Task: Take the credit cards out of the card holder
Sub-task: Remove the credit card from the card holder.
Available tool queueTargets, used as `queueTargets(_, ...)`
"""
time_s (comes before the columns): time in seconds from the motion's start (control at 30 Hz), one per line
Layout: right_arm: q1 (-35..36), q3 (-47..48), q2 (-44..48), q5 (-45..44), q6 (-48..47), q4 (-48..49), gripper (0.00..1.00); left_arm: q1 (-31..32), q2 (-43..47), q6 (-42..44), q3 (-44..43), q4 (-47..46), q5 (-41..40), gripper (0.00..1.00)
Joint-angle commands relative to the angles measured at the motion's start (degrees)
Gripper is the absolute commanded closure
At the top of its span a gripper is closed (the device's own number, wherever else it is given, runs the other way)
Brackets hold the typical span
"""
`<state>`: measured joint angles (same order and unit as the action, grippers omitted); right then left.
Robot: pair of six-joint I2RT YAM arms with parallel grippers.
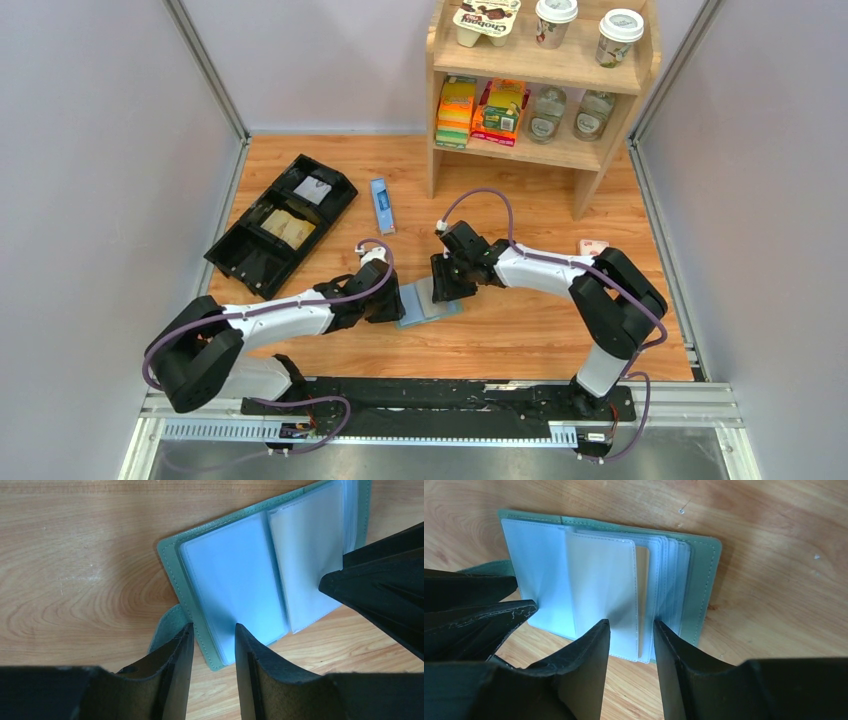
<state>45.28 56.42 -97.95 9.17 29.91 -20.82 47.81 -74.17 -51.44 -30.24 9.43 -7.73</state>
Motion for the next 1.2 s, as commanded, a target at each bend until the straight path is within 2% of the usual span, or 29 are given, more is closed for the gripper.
queueTargets(0.0, 0.07, 1.06, -0.58, 3.04, 0.5, 2.36, 0.57, 0.97, -1.5, -1.56, 0.62, -2.92, 0.61, 0.57)
queueTargets(0.33, 0.07, 1.76, 3.29, 8.84, -0.56, 2.8, 0.54, 1.93, -3.7, -1.65, -0.35, -3.54, 0.87, 0.57)
queueTargets(0.67, -0.01, 0.71, 5.4, 8.32, -0.91, 3.15, 0.47, 2.02, -3.44, -2.17, 0.27, -3.37, 0.78, 0.58)
queueTargets(0.9, -0.63, -0.79, 6.19, 6.92, -1.17, 3.24, 0.55, 1.93, -2.91, -2.79, 0.97, -3.46, 0.43, 0.58)
queueTargets(1.17, -0.8, -0.79, 5.14, 1.82, -3.19, 0.96, 0.73, 1.85, -1.24, -3.23, 1.32, -2.58, -1.15, 0.58)
